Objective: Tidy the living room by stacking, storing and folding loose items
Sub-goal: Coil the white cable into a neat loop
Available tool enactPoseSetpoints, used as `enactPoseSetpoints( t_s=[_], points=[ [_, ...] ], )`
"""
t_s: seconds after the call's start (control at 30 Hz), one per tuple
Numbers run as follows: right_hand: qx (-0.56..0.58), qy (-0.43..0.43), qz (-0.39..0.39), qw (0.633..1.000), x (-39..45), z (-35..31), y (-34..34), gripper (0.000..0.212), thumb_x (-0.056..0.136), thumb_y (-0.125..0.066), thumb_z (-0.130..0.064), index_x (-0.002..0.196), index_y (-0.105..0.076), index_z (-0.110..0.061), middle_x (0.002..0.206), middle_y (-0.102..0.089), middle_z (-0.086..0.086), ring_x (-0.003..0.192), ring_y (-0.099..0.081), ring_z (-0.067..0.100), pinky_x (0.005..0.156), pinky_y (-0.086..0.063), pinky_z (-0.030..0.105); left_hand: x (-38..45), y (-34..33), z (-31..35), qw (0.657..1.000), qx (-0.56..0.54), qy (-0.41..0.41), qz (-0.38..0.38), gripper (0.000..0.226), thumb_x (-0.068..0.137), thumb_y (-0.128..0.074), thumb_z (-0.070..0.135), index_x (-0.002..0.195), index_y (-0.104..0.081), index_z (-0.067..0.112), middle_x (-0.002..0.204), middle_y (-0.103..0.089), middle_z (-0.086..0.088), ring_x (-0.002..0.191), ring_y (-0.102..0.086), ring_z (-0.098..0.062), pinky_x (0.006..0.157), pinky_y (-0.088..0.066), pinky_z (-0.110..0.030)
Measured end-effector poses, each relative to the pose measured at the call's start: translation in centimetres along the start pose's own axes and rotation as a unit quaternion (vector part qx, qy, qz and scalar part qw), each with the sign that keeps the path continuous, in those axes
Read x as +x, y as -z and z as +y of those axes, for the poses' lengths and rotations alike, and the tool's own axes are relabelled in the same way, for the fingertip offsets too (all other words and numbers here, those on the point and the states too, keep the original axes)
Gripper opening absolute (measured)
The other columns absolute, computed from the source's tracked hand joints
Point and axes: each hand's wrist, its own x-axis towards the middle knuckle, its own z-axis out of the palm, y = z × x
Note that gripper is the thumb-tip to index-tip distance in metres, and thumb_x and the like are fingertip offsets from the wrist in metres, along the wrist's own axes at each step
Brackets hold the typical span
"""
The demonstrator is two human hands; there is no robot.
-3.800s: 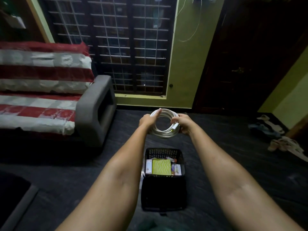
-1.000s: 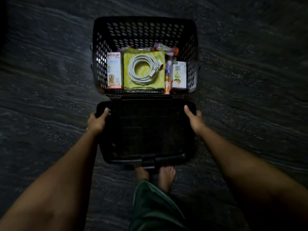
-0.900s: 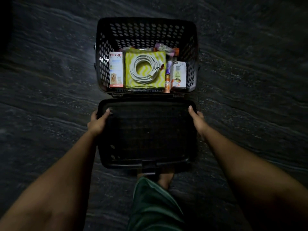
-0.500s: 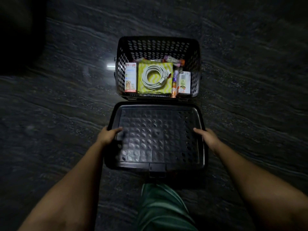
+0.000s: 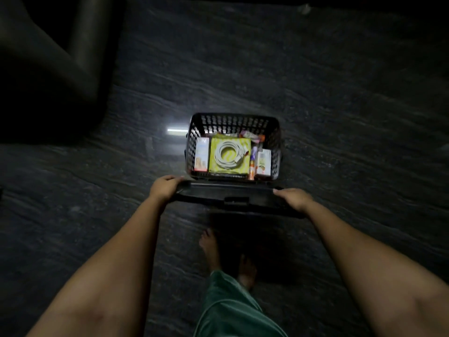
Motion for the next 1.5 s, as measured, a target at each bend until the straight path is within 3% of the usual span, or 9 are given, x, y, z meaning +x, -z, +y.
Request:
enactPoseSetpoints(
  t_s=[0.1,0.23,0.3,0.4,0.57,0.77,1.1,1.33,1.5],
  points=[
    [-0.08,-0.003,0.035,0.996,0.4,-4.0,3.2,0.098,0.06,-0.034,-0.094,0.119,-0.066,-0.023,0.134,-0.056,0.002,0.122,-0.051,0.03,0.109,-0.028,0.051,1.0,-0.6,4.1,1.0,0.006,-0.03,-0.003,0.03,0.086,-0.067,0.027,0.099,-0.07,0.0,0.094,-0.065,-0.016,0.072,-0.053,-0.023,0.062,-0.042,-0.029],
    [-0.003,0.152,-0.009,0.988,0.8,-10.9,5.3,0.05,0.093,-0.039,-0.06,0.088,-0.073,-0.024,0.115,-0.067,0.006,0.113,-0.059,0.027,0.102,-0.038,0.036,4.0,-1.5,8.0,0.998,0.002,-0.057,0.02,0.043,0.076,-0.068,0.049,0.09,-0.068,0.008,0.101,-0.069,-0.018,0.091,-0.065,-0.03,0.086,-0.054,-0.041],
    [0.03,0.204,-0.016,0.978,2.2,-14.3,5.8,0.052,0.093,-0.038,-0.06,0.102,-0.072,-0.023,0.121,-0.064,0.001,0.115,-0.056,0.018,0.103,-0.037,0.031,6.1,-1.9,9.9,0.997,0.01,-0.062,0.043,0.057,0.065,-0.058,0.071,0.084,-0.063,0.018,0.106,-0.068,-0.015,0.099,-0.064,-0.031,0.091,-0.052,-0.046],
    [-0.016,0.236,-0.018,0.971,5.1,-18.3,6.3,0.084,0.067,-0.051,-0.082,0.123,-0.062,-0.02,0.125,-0.062,-0.002,0.112,-0.057,0.013,0.102,-0.041,0.03,7.8,-2.4,12.8,0.988,0.124,-0.074,0.058,0.061,0.083,-0.039,0.075,0.103,-0.057,0.021,0.121,-0.06,-0.013,0.111,-0.057,-0.033,0.097,-0.044,-0.039],
    [-0.101,0.255,0.012,0.962,11.3,-23.2,7.9,0.053,0.071,-0.081,-0.039,0.113,-0.062,-0.012,0.111,-0.066,0.005,0.105,-0.061,0.021,0.089,-0.046,0.028,13.6,-2.4,15.5,0.949,0.298,-0.105,-0.017,0.088,0.067,-0.035,0.091,0.126,-0.041,0.027,0.134,-0.052,-0.013,0.118,-0.054,-0.032,0.098,-0.044,-0.046],
    [-0.135,0.257,0.051,0.956,18.8,-24.6,7.6,0.061,0.075,-0.078,-0.037,0.123,-0.053,-0.009,0.124,-0.055,0.012,0.113,-0.054,0.028,0.094,-0.042,0.032,20.9,-4.1,17.5,0.882,0.444,-0.152,-0.038,0.09,0.075,-0.053,0.076,0.143,-0.032,0.02,0.147,-0.031,-0.008,0.138,-0.019,-0.037,0.106,-0.031,-0.049],
    [-0.179,0.256,0.112,0.943,28.9,-23.2,3.5,0.057,0.094,-0.054,-0.041,0.14,-0.035,-0.014,0.136,-0.031,0.009,0.125,-0.036,0.029,0.106,-0.034,0.045,30.2,-10.1,14.4,0.913,0.384,-0.135,-0.006,0.073,0.09,-0.046,0.06,0.144,-0.032,0.012,0.151,-0.026,-0.013,0.135,-0.03,-0.037,0.109,-0.029,-0.044],
    [-0.253,0.268,0.26,0.892,29.1,-21.7,-0.3,0.057,0.103,-0.025,-0.039,0.153,-0.005,-0.021,0.159,-0.011,0.002,0.148,0.001,0.021,0.119,0.009,0.041,29.1,-13.2,13.0,0.829,0.46,-0.302,0.095,0.055,0.102,-0.027,0.043,0.152,-0.02,0.021,0.159,-0.019,-0.004,0.147,-0.01,-0.024,0.118,-0.002,-0.043],
    [-0.269,0.247,0.225,0.903,29.9,-21.5,-2.6,0.059,0.102,-0.02,-0.045,0.153,-0.009,-0.017,0.16,-0.011,-0.001,0.148,0.005,0.016,0.12,0.007,0.039,29.2,-16.6,12.7,0.805,0.492,-0.33,0.02,0.053,0.102,-0.017,0.044,0.152,-0.015,0.028,0.16,-0.014,0.002,0.148,0.003,-0.022,0.117,0.01,-0.047]
  ],
)
